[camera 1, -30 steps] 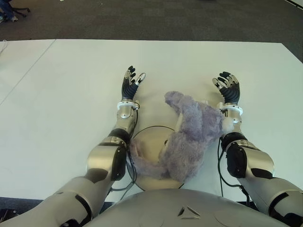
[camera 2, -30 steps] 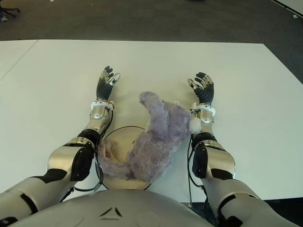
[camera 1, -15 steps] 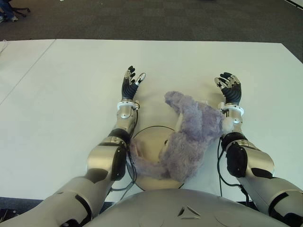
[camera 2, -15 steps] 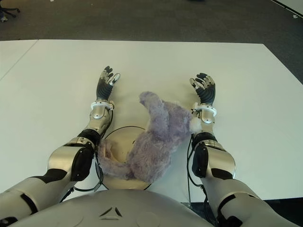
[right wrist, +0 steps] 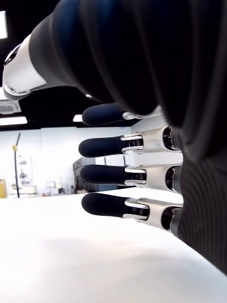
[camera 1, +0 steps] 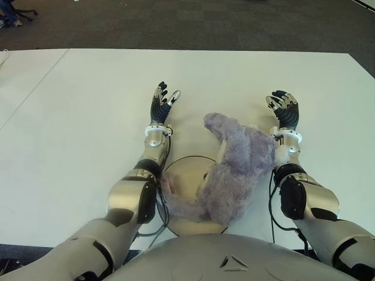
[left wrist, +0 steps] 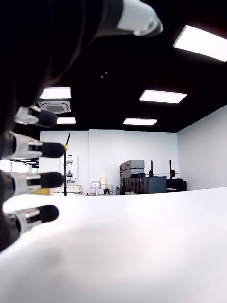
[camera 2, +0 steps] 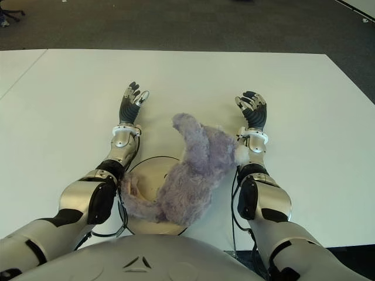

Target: Put the doll into the plate.

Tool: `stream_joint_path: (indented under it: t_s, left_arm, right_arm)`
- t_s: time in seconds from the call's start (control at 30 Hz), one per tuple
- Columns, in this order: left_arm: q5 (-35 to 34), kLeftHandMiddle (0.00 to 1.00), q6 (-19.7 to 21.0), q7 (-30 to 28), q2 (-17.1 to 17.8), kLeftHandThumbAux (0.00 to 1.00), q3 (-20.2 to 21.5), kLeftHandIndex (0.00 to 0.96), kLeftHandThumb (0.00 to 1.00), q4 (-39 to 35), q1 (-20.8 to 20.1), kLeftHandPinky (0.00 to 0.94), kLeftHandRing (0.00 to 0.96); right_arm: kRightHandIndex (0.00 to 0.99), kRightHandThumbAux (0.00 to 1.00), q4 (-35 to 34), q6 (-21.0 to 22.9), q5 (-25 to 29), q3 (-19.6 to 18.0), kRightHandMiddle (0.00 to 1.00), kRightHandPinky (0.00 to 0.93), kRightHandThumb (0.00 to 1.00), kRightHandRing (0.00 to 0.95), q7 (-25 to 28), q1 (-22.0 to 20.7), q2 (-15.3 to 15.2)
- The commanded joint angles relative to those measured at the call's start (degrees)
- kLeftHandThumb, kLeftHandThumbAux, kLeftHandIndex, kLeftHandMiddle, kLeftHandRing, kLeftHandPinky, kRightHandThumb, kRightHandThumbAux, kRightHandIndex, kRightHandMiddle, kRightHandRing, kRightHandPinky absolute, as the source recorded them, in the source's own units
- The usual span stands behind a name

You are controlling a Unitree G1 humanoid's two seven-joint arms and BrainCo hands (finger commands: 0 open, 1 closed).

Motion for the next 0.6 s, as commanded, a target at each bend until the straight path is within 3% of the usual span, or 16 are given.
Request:
stream_joint_path:
  t_s: [0.03, 0.6]
  left_arm:
    - [0.08, 0.096, 6.59, -0.67, -0.63, 0.514, 0.21, 0.006, 0.000, 7.41, 12.38, 0.057, 0.085]
    - [-0.46, 0.092, 7.01, -1.19, -1.05, 0.520, 0.75, 0.003, 0.000, 7.45, 12.36, 0.067, 0.085]
  right_arm:
    - [0.501, 0.780, 6.25, 5.48, 1.22, -0.91, 0.635, 0.614, 0.258, 0.632, 0.01, 11.73, 5.52]
    - [0.511, 0.790, 6.33, 6.42, 0.24, -0.15, 0.633, 0.602, 0.280, 0.629, -1.68, 11.74, 5.11]
